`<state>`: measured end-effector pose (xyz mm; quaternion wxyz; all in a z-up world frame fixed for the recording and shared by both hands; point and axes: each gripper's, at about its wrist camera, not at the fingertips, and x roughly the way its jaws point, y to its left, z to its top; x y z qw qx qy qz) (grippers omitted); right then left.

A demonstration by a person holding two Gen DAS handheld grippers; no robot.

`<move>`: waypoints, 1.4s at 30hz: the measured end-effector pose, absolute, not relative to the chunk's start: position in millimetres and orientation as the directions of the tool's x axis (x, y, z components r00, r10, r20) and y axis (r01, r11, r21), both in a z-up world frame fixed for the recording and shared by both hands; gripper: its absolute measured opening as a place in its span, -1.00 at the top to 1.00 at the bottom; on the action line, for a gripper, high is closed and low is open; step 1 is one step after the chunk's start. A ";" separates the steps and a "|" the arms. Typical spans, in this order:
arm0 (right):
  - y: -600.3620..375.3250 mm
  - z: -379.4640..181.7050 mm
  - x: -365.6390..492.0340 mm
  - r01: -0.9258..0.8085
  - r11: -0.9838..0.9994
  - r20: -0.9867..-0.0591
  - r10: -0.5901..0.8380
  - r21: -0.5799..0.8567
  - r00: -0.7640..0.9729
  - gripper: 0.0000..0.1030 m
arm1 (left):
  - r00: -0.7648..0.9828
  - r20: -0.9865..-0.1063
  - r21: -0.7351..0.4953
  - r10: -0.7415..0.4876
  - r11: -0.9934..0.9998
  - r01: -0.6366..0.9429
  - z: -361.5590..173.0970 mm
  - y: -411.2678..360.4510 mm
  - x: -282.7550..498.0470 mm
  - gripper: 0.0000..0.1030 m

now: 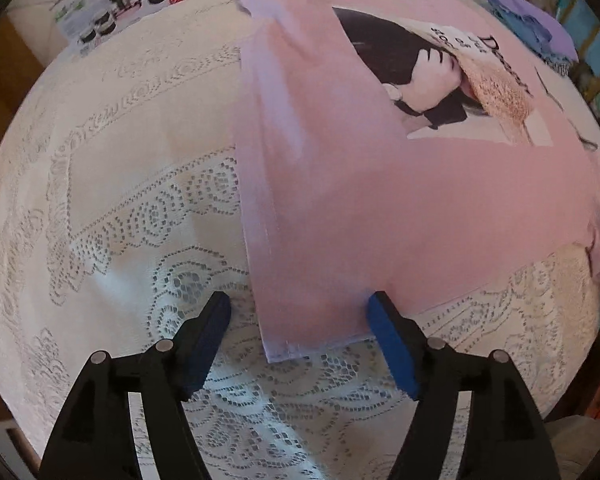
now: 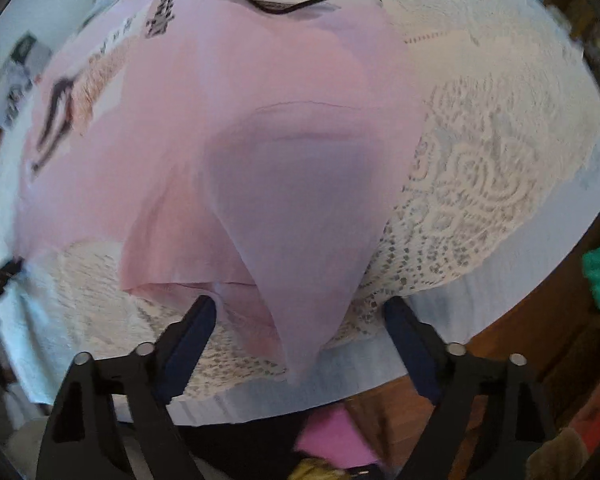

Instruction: Fold clothes

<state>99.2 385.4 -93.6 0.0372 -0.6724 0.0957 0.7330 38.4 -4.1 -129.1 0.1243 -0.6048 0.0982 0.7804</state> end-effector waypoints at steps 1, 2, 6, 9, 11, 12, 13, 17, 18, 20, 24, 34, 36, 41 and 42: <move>381.9 -92.3 98.5 -0.168 -0.985 -0.996 -0.017 0.032 -0.091 -0.14 | -0.239 -0.968 -0.003 0.083 -0.949 -0.315 -127.3 -3.9 38.8 -0.22; 382.3 -88.8 97.7 -0.171 -0.985 -0.995 -0.014 0.031 -0.097 0.01 | -0.246 -0.965 -0.005 0.089 -0.948 -0.320 -124.3 -3.2 39.3 0.22; 389.9 -69.4 92.5 -0.205 -0.976 -0.989 -0.043 0.072 -0.142 0.87 | -0.268 -0.959 -0.015 0.095 -0.958 -0.285 -108.2 -7.2 32.9 0.93; 397.3 -35.3 77.2 -0.193 -0.969 -0.969 -0.109 0.154 -0.221 0.88 | -0.310 -0.939 -0.061 0.146 -0.961 -0.268 -79.9 -12.2 21.7 0.94; 400.2 -9.5 54.8 -0.161 -0.970 -0.953 -0.136 0.184 -0.272 0.88 | -0.345 -0.922 -0.080 0.174 -0.960 -0.269 -60.1 -11.3 9.3 0.94; 402.1 4.8 40.8 -0.142 -0.970 -0.944 -0.149 0.198 -0.296 0.88 | -0.362 -0.914 -0.090 0.186 -0.960 -0.267 -52.6 -8.9 0.5 0.94; 400.1 13.5 32.5 -0.129 -0.971 -0.938 -0.155 0.203 -0.310 0.88 | -0.378 -0.904 -0.101 0.201 -0.958 -0.268 -43.5 -5.2 -11.9 0.94; 394.9 42.6 -16.3 -0.043 -0.979 -0.941 -0.177 0.198 -0.287 0.88 | -0.441 -0.876 -0.085 0.196 -0.962 -0.260 -14.6 -9.4 -44.4 0.93; 391.4 45.3 -27.8 -0.019 -0.981 -0.948 -0.179 0.191 -0.263 0.88 | -0.446 -0.873 -0.082 0.195 -0.962 -0.260 -8.0 -8.4 -45.2 0.93; 387.3 40.4 -38.2 0.021 -0.985 -0.967 -0.170 0.169 -0.187 0.88 | -0.437 -0.879 -0.074 0.189 -0.961 -0.266 -12.8 -4.0 -50.8 0.93; 401.2 -4.0 -1.8 0.008 -0.987 -0.986 -0.163 0.163 -0.027 0.88 | -0.353 -0.923 -0.068 0.154 -0.967 -0.245 -53.4 -2.4 -40.8 0.93; 443.6 -10.2 91.4 -0.218 -0.969 -0.992 -0.126 0.118 0.021 0.31 | -0.235 -0.962 -0.086 0.140 -0.970 -0.228 -101.3 -20.7 -6.7 0.93; 443.0 24.5 88.9 -0.201 -0.967 -0.983 -0.132 0.155 -0.124 -0.08 | -0.247 -0.957 -0.091 0.152 -0.966 -0.241 -100.3 -19.0 -7.2 0.93; 416.4 34.2 67.2 -0.108 -0.972 -0.946 -0.173 0.208 -0.273 -0.01 | -0.259 -0.952 -0.098 0.164 -0.964 -0.249 -107.0 -14.4 -11.5 0.84; 415.3 25.3 60.5 -0.108 -0.967 -0.942 -0.194 0.231 -0.273 0.05 | -0.257 -0.953 -0.097 0.161 -0.965 -0.245 -109.7 -13.9 -12.5 0.66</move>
